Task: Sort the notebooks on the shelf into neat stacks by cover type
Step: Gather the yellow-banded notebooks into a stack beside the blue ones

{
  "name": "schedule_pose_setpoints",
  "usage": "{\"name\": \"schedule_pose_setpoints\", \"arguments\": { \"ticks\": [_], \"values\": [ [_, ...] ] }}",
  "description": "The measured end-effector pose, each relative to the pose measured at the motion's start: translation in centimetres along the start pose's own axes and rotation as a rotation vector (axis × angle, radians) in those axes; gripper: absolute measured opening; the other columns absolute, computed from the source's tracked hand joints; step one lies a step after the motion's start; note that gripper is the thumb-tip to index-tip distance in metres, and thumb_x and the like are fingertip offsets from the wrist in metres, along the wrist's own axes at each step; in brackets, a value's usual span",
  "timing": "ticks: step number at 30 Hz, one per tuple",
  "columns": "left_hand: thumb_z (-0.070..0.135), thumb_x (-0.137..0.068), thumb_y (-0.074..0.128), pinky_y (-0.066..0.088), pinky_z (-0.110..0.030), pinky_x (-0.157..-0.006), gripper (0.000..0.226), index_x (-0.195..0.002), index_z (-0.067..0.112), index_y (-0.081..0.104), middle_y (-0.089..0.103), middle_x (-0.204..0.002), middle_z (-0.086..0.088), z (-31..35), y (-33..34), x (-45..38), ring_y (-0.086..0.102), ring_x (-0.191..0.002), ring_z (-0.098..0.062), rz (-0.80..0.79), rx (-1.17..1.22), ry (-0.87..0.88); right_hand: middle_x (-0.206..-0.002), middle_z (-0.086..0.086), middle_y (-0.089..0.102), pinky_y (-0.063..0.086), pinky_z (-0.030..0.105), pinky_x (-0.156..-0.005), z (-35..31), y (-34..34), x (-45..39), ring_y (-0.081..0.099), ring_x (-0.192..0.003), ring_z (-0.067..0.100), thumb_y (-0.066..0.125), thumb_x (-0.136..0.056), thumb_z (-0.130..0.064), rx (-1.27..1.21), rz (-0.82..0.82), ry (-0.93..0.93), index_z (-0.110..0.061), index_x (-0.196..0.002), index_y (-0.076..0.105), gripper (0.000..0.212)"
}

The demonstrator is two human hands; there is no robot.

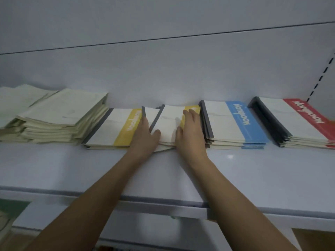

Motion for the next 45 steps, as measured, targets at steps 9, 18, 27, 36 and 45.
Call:
{"name": "schedule_pose_setpoints", "arguments": {
  "ticks": [9, 18, 27, 36, 45],
  "values": [
    [0.017, -0.072, 0.041, 0.045, -0.038, -0.076, 0.019, -0.083, 0.018, 0.057, 0.068, -0.091, -0.004, 0.6, -0.4, -3.5, 0.061, -0.087, -0.025, -0.163, 0.097, -0.007, -0.138, 0.008, 0.040, 0.023, 0.003, -0.086, -0.2, 0.0, -0.5, 0.045, -0.121, 0.019, 0.041, -0.071, 0.018, -0.035, -0.089, -0.008, -0.003, -0.130, 0.050, 0.063],
    [0.064, -0.058, 0.070, 0.029, -0.029, -0.111, 0.093, -0.140, 0.027, 0.045, 0.034, -0.150, 0.003, 2.1, 0.1, 2.8, 0.031, -0.139, -0.009, -0.077, 0.000, 0.314, -0.126, 0.005, 0.045, 0.038, 0.020, -0.086, -0.5, -0.8, 0.1, 0.049, -0.109, 0.017, 0.048, -0.072, 0.011, 0.097, -0.040, -0.091, -0.007, -0.113, 0.060, 0.046],
    [0.020, -0.063, 0.087, 0.038, -0.041, -0.106, 0.071, -0.126, 0.032, 0.058, 0.036, -0.144, 0.004, 1.0, -0.3, 1.6, 0.034, -0.133, -0.011, -0.042, 0.030, 0.311, -0.127, 0.019, 0.050, 0.043, 0.049, -0.093, -0.7, 1.7, 0.2, 0.046, -0.118, 0.038, 0.043, -0.081, -0.012, 0.342, -0.108, -0.115, -0.001, -0.109, 0.060, 0.036],
    [0.024, -0.065, 0.088, 0.024, -0.027, -0.113, 0.097, -0.145, 0.033, 0.034, 0.020, -0.155, -0.003, 0.6, -0.5, 1.2, 0.014, -0.145, -0.012, -0.125, -0.002, 0.226, -0.117, 0.017, 0.050, 0.040, 0.044, -0.090, 0.2, 1.6, -0.1, 0.045, -0.104, 0.032, 0.045, -0.094, -0.014, 0.407, -0.075, -0.044, -0.003, -0.113, 0.050, 0.023],
    [0.024, -0.066, 0.086, 0.026, -0.023, -0.109, 0.095, -0.143, 0.039, 0.033, 0.032, -0.149, 0.005, 0.0, 0.6, 0.2, 0.027, -0.140, -0.014, -0.216, 0.031, 0.181, -0.121, 0.008, 0.050, 0.039, 0.036, -0.084, 1.2, 2.1, -0.3, 0.043, -0.111, 0.029, 0.059, -0.082, -0.003, 0.474, -0.138, -0.067, -0.010, -0.118, 0.046, 0.039]
  ]
}}
Point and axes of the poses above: each hand's wrist, its own x-axis away from the middle knuckle, its own y-axis out of the palm, z = x × y, the point moved 7 cm from there along -x, towards the middle knuckle
